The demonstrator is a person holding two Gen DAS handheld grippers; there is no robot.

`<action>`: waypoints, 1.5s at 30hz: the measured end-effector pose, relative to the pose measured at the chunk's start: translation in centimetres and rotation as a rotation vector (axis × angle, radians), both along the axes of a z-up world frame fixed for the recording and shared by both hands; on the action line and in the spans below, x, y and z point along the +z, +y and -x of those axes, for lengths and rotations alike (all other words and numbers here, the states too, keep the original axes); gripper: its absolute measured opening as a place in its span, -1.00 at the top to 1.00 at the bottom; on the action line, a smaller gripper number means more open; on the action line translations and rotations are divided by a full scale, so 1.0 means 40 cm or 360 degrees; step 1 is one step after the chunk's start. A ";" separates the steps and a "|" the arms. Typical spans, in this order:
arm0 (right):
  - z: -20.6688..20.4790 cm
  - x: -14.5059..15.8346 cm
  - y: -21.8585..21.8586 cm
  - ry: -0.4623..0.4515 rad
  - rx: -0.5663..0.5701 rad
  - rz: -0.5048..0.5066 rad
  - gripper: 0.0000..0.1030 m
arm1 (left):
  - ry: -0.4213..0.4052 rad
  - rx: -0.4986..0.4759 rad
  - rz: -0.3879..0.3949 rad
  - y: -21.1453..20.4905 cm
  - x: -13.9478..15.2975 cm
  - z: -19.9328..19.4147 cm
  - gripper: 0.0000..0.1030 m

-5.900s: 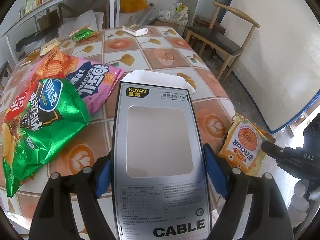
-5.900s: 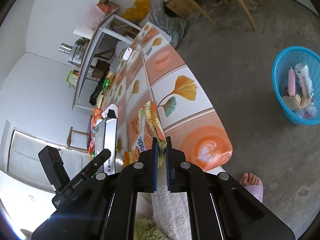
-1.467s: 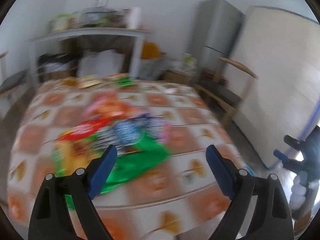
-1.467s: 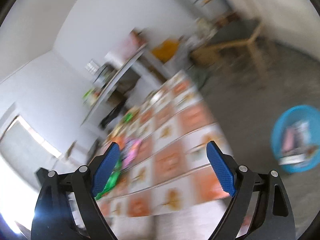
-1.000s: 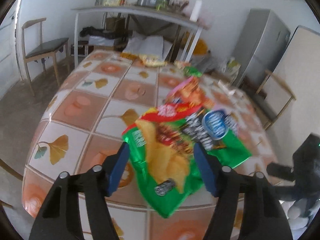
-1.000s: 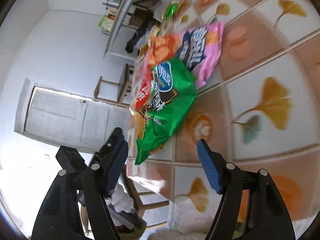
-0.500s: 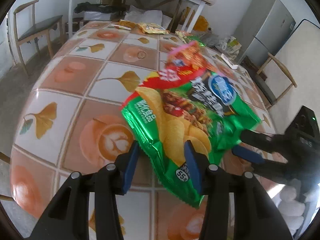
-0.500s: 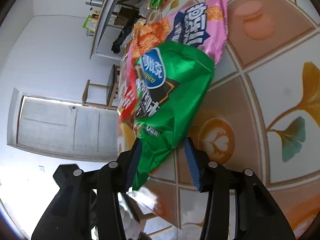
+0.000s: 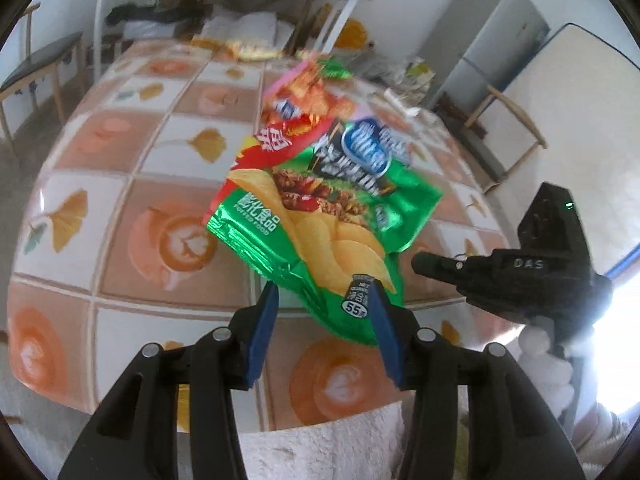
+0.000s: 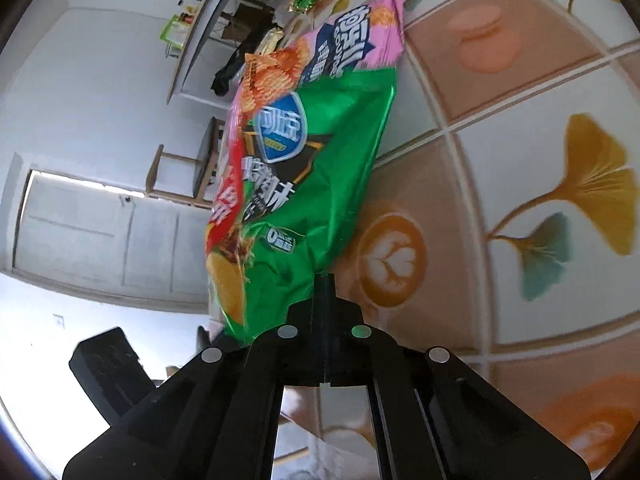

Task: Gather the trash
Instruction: 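Grasp the green chip bag with the right tool while the left tool grasps the pink chip bag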

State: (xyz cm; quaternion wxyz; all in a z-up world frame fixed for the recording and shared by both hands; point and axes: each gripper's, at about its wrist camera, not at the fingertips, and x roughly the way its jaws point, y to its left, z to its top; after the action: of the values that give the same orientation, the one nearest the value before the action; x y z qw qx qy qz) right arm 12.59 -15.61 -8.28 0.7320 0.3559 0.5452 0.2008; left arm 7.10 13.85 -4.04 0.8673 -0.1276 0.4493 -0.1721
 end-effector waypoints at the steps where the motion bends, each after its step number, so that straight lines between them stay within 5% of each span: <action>1: 0.005 0.004 -0.013 -0.0001 0.0000 0.0011 1.00 | -0.0031 -0.0005 0.0004 0.005 0.010 0.005 0.13; 9: 0.025 0.010 -0.054 -0.0012 -0.0051 0.0001 0.95 | -0.0174 0.0093 0.0000 0.034 0.054 -0.024 0.13; 11: 0.016 0.007 -0.052 -0.0010 -0.0071 -0.0018 0.76 | -0.0176 0.0127 -0.0033 0.039 0.051 -0.046 0.13; 13: 0.011 -0.002 -0.060 0.0008 -0.0108 -0.0062 0.23 | -0.0176 0.0157 -0.0086 0.041 0.045 -0.067 0.12; 15: -0.008 -0.010 -0.060 0.0019 -0.0146 -0.0111 0.10 | -0.0173 0.0195 -0.0175 0.040 0.032 -0.101 0.12; 28: -0.099 -0.025 -0.008 -0.0059 -0.0296 -0.0301 0.07 | -0.0070 0.0175 -0.0409 0.011 -0.061 -0.163 0.13; 41: -0.080 -0.012 0.055 -0.0130 -0.0213 -0.0220 0.10 | -0.0113 0.0106 -0.0470 -0.039 -0.066 -0.128 0.13; 45: -0.072 -0.015 0.071 -0.0135 -0.0171 -0.0153 0.32 | -0.0109 0.0081 -0.0482 -0.058 -0.064 -0.114 0.14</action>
State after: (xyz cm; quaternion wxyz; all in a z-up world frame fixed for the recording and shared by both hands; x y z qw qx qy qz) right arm 15.45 -12.79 -8.87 0.7463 0.4105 0.4834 0.2021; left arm 11.67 11.54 -6.59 0.8955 -0.0009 0.4369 -0.0846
